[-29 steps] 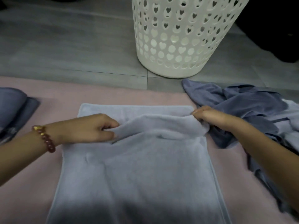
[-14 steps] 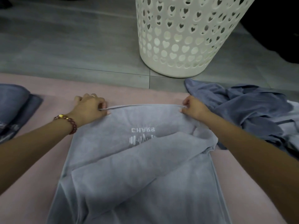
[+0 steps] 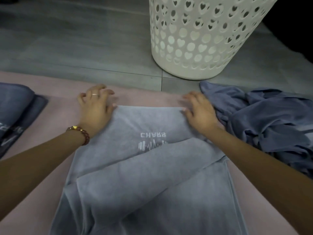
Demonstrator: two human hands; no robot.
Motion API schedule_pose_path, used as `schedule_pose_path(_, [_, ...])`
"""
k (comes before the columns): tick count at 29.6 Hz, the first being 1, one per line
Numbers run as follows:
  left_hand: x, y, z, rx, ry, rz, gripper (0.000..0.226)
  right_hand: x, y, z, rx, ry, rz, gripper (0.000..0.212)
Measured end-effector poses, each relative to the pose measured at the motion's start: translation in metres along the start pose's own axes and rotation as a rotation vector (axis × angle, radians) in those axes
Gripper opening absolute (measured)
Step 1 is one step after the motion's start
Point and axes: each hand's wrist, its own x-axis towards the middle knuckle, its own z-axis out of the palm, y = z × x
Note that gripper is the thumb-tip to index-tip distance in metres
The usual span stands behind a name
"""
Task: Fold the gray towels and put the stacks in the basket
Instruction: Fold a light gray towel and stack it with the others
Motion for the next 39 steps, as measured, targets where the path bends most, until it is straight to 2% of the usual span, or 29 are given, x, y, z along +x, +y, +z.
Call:
schedule_pose_path(2, [-0.014, 0.004, 0.002, -0.013, -0.174, 0.340, 0.048, -0.009, -0.010, 0.003, 0.141, -0.282, -0.237, 0.066])
schedule_pose_path(3, [-0.023, 0.002, 0.004, -0.004, -0.290, 0.439, 0.056, -0.016, -0.008, 0.004, 0.124, -0.432, -0.245, 0.070])
schedule_pose_path(5, [-0.033, -0.005, 0.001, 0.069, -0.454, 0.388, 0.072, -0.024, 0.011, 0.001, -0.032, -0.615, -0.144, 0.063])
schedule_pose_path(7, [-0.027, -0.017, 0.002, 0.153, -0.489, 0.185, 0.081, -0.027, 0.039, -0.008, -0.135, -0.594, 0.027, 0.060])
schedule_pose_path(9, [-0.012, -0.021, 0.000, 0.193, -0.547, -0.003, 0.078, -0.022, 0.055, -0.018, -0.162, -0.596, 0.167, 0.062])
schedule_pose_path(11, [-0.005, -0.009, -0.005, 0.217, -0.582, -0.088, 0.072, -0.020, 0.049, -0.024, -0.143, -0.537, 0.160, 0.064])
schedule_pose_path(12, [-0.010, 0.001, -0.010, 0.206, -0.534, -0.052, 0.072, -0.023, 0.041, -0.028, -0.102, -0.430, 0.112, 0.066])
schedule_pose_path(14, [-0.040, 0.026, -0.027, 0.101, -0.367, 0.178, 0.072, -0.034, 0.023, -0.043, 0.092, -0.251, 0.004, 0.071])
schedule_pose_path(15, [-0.065, 0.041, -0.038, 0.037, -0.309, 0.337, 0.069, -0.043, 0.015, -0.053, 0.193, -0.270, -0.017, 0.069])
schedule_pose_path(17, [-0.123, 0.064, -0.056, -0.069, -0.328, 0.562, 0.067, -0.066, 0.009, -0.068, 0.245, -0.469, 0.006, 0.071])
schedule_pose_path(19, [-0.170, 0.075, -0.068, -0.058, -0.455, 0.608, 0.078, -0.085, 0.015, -0.077, 0.120, -0.601, -0.009, 0.088])
schedule_pose_path(21, [-0.193, 0.069, -0.071, -0.004, -0.517, 0.603, 0.081, -0.100, 0.027, -0.083, 0.059, -0.637, -0.013, 0.100])
schedule_pose_path(22, [-0.194, 0.064, -0.072, 0.009, -0.511, 0.591, 0.078, -0.104, 0.035, -0.083, 0.081, -0.633, 0.011, 0.095])
schedule_pose_path(23, [-0.192, 0.057, -0.074, 0.014, -0.491, 0.570, 0.075, -0.109, 0.040, -0.083, 0.099, -0.605, 0.037, 0.080])
schedule_pose_path(25, [-0.183, 0.046, -0.081, 0.011, -0.480, 0.503, 0.074, -0.118, 0.045, -0.082, 0.117, -0.510, 0.086, 0.050])
schedule_pose_path(26, [-0.180, 0.044, -0.086, -0.007, -0.509, 0.429, 0.077, -0.122, 0.046, -0.080, 0.132, -0.460, 0.126, 0.043])
schedule_pose_path(28, [-0.175, 0.041, -0.093, -0.145, -0.583, 0.151, 0.093, -0.130, 0.040, -0.077, 0.244, -0.380, 0.245, 0.032])
schedule_pose_path(30, [-0.168, 0.044, -0.101, -0.356, -0.594, -0.167, 0.103, -0.136, 0.026, -0.083, 0.465, -0.368, 0.412, 0.023])
schedule_pose_path(31, [-0.164, 0.045, -0.103, -0.416, -0.560, -0.262, 0.097, -0.139, 0.019, -0.085, 0.588, -0.385, 0.497, 0.019])
schedule_pose_path(33, [-0.161, 0.046, -0.108, -0.420, -0.499, -0.304, 0.063, -0.144, 0.007, -0.088, 0.786, -0.341, 0.639, 0.011])
schedule_pose_path(34, [-0.162, 0.046, -0.111, -0.365, -0.486, -0.271, 0.048, -0.147, 0.002, -0.089, 0.844, -0.270, 0.698, 0.007])
schedule_pose_path(36, [-0.171, 0.047, -0.117, -0.294, -0.489, -0.183, 0.037, -0.152, 0.001, -0.089, 0.894, -0.128, 0.806, 0.005])
schedule_pose_path(38, [-0.187, 0.049, -0.125, -0.380, -0.466, -0.069, 0.033, -0.159, 0.001, -0.090, 0.930, -0.132, 0.886, 0.010])
schedule_pose_path(39, [-0.195, 0.050, -0.129, -0.424, -0.426, 0.002, 0.029, -0.164, 0.000, -0.091, 0.958, -0.170, 0.910, 0.023])
